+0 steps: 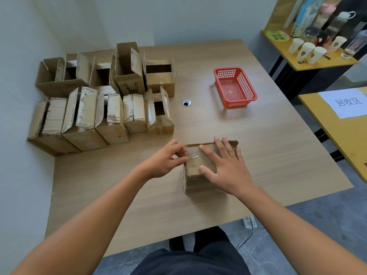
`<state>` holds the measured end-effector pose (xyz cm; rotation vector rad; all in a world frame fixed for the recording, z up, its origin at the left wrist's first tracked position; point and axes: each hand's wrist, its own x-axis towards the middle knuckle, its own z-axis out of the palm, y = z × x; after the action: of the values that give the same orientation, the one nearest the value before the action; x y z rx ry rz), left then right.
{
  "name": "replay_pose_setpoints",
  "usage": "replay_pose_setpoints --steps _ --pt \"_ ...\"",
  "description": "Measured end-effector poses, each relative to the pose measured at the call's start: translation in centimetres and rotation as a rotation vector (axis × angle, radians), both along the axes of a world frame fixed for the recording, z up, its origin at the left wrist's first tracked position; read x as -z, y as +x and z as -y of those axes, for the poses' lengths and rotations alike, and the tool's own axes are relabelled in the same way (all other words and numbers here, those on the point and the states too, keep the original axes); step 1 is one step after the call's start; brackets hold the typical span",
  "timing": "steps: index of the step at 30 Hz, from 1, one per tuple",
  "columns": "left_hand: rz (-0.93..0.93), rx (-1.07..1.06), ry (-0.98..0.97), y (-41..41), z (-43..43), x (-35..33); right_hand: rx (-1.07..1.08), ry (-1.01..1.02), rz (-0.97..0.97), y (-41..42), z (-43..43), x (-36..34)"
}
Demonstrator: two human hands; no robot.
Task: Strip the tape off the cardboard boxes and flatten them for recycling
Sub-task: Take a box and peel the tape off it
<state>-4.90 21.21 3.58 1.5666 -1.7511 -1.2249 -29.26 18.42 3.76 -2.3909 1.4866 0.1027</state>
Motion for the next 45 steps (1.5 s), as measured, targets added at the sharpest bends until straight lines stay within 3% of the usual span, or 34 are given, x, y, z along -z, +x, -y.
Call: replay_pose_setpoints --steps 7,13,15,19,22,27,32,37,39,42,45 --pt "0.007 -0.228 -0.158 -2.2 -0.7 0.8 -0.021 0.04 -0.002 -0.4 0.2 -0.1" --pt "-0.208 -0.41 -0.094 -4.4 -1.3 1.0 -0.019 0.042 -0.009 -0.6 0.6 0.1" --pt "-0.396 -0.388 -0.01 -4.3 -2.0 1.1 -0.003 0.044 0.009 -0.7 0.9 0.2" --pt "-1.027 -0.441 0.183 -3.4 -3.8 1.9 0.006 0.032 0.033 -0.6 1.1 0.7" --pt "-1.245 -0.543 0.236 -3.3 -4.4 2.2 0.002 0.024 0.038 -0.3 0.9 0.9" --pt "-0.94 -0.679 0.104 -5.2 -3.7 3.3 0.028 0.033 0.05 -0.2 0.9 0.4" --pt "-0.838 -0.849 0.063 -5.6 -3.5 4.3 0.037 -0.064 -0.076 1.2 0.0 -0.3" --pt "-0.499 -0.784 0.004 -6.2 -3.8 5.7 0.049 -0.088 -0.091 2.1 -0.4 -0.4" --pt "-0.58 -0.781 0.078 -6.4 -4.0 6.0 0.03 -0.091 -0.085 1.8 -0.2 -0.5" --pt "-0.844 -0.795 0.196 -6.7 -4.0 5.7 -0.012 -0.055 -0.143 1.2 0.2 -1.1" --pt "-0.842 -0.824 0.2 -6.8 -3.8 5.3 -0.025 0.01 -0.167 0.9 0.8 -1.8"
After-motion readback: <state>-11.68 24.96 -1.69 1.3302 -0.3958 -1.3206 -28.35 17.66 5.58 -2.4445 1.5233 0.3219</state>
